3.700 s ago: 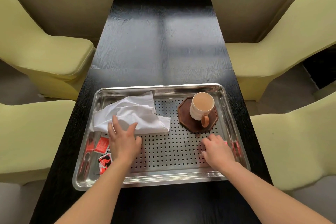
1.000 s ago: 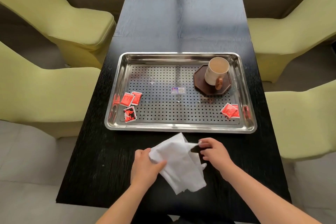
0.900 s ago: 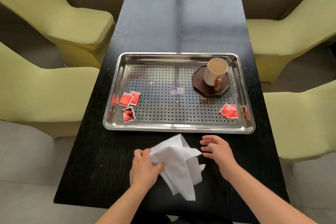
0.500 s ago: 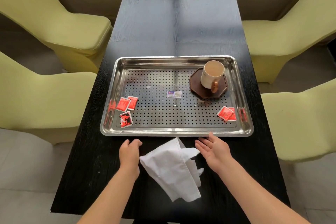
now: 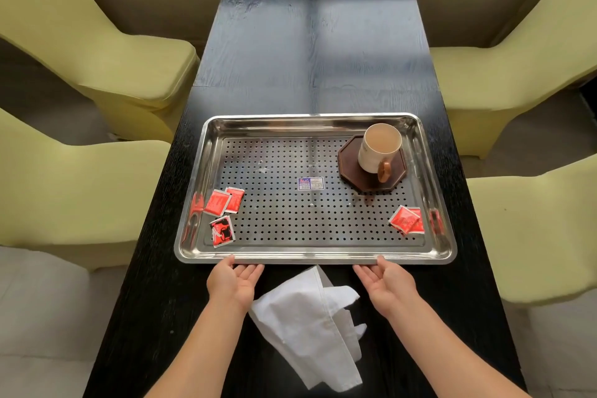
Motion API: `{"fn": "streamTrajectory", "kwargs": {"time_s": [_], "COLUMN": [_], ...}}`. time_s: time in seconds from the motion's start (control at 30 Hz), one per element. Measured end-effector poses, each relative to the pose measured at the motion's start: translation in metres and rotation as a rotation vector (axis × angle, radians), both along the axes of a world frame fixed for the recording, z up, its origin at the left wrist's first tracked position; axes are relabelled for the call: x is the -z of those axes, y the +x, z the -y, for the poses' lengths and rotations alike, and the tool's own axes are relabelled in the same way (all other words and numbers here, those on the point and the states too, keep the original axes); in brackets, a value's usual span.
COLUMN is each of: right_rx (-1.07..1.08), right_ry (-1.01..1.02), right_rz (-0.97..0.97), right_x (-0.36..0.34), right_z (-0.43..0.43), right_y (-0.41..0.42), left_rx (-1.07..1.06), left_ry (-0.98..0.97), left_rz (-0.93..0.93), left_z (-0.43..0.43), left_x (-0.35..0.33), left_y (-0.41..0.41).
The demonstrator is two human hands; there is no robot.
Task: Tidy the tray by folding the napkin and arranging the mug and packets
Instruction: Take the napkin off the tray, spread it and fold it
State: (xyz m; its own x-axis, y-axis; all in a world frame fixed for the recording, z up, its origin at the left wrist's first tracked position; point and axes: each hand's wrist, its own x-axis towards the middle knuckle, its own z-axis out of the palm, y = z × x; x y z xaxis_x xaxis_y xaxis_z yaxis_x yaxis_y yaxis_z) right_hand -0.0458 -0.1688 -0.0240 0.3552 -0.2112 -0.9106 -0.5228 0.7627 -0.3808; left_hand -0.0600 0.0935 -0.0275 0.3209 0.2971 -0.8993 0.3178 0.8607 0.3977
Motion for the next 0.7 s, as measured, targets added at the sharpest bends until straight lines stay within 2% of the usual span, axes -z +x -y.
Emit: {"fn": "streamTrajectory", "kwargs": {"time_s": [0.27, 0.7], "right_rx": [-0.003, -0.017], "right_ry": [-0.016, -0.009], "right_rz": [-0.011, 0.035], "right_x": [0.007, 0.010], "right_z": [-0.002, 0.001], "right_y": [0.016, 0.071], "left_rx": [0.030, 0.054], "left_ry": [0.045, -0.025], "left_rz": [0.007, 0.075], "left_z": [0.000, 0.001], "left_x": [0.004, 0.002], "left_y": [0.016, 0.069]}}
